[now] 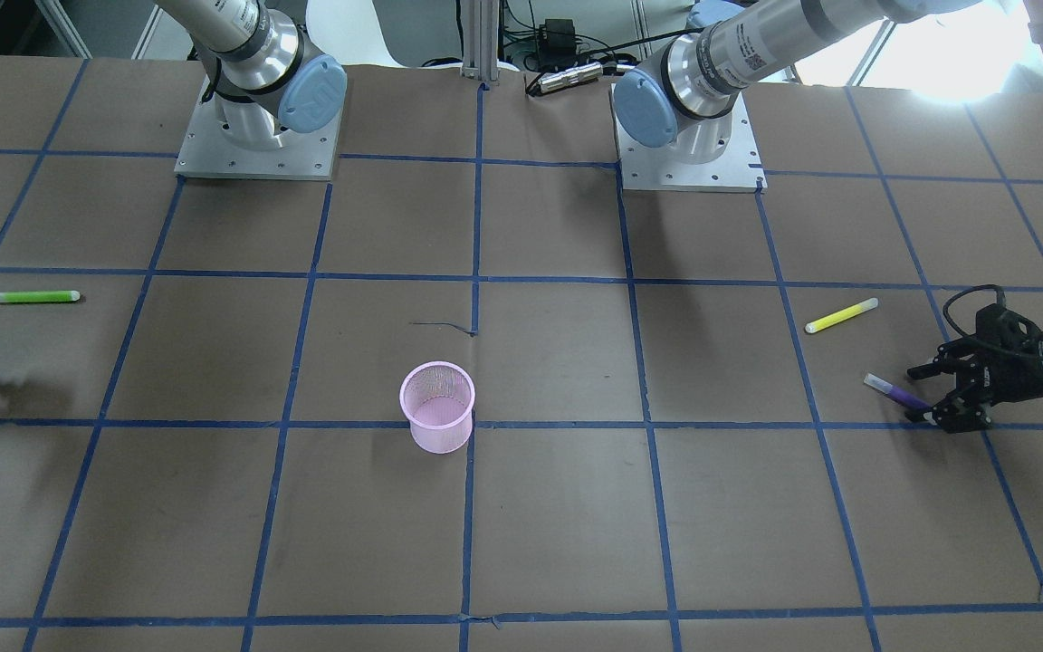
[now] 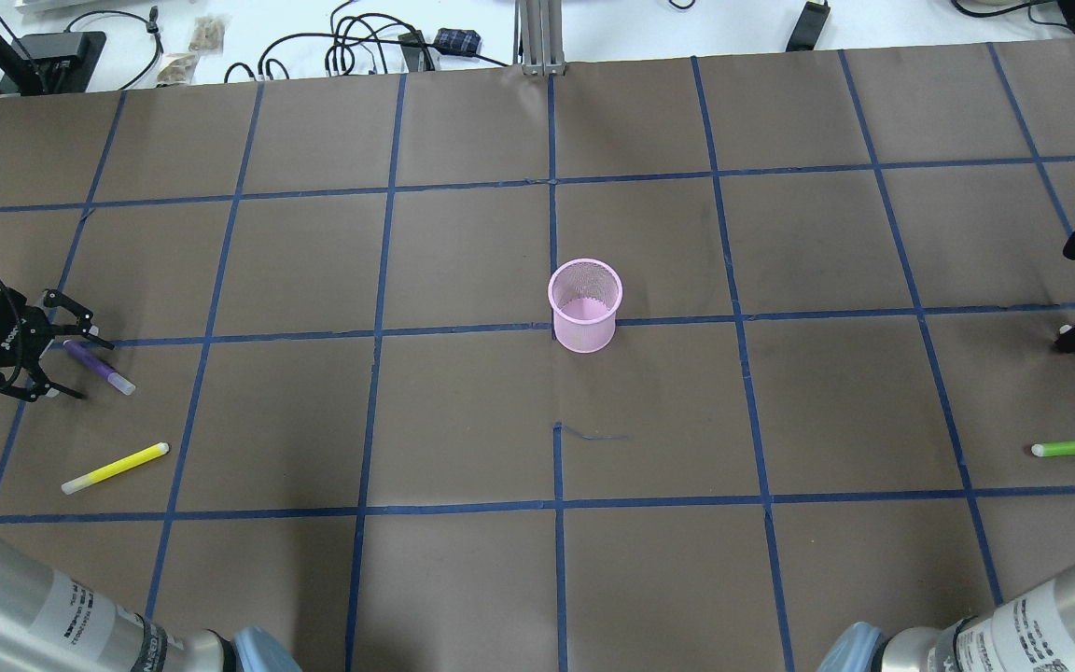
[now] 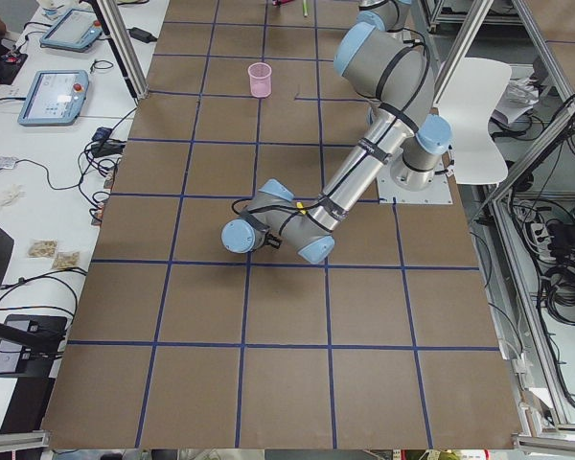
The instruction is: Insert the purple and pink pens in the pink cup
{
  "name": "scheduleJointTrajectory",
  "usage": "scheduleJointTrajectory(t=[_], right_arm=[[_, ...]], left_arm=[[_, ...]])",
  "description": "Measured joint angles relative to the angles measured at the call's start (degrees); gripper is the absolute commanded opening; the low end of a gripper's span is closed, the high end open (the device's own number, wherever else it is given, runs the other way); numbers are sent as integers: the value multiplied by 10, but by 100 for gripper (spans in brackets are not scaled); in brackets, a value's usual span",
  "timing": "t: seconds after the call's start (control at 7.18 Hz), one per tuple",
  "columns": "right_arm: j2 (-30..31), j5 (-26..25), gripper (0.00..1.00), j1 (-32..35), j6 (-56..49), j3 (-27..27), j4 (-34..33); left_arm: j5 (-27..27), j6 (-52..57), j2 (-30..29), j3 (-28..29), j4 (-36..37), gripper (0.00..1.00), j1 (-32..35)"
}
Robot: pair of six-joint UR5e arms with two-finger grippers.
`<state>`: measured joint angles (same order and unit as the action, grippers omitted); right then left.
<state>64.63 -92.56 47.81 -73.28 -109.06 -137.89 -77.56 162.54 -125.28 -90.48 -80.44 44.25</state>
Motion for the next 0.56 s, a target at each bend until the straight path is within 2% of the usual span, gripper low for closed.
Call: scheduleJointTrajectory(t=[0.56], right_arm=[[7, 1, 0, 8, 20, 18, 12]], left_arm=[[7, -4, 1, 0, 0, 0, 0]])
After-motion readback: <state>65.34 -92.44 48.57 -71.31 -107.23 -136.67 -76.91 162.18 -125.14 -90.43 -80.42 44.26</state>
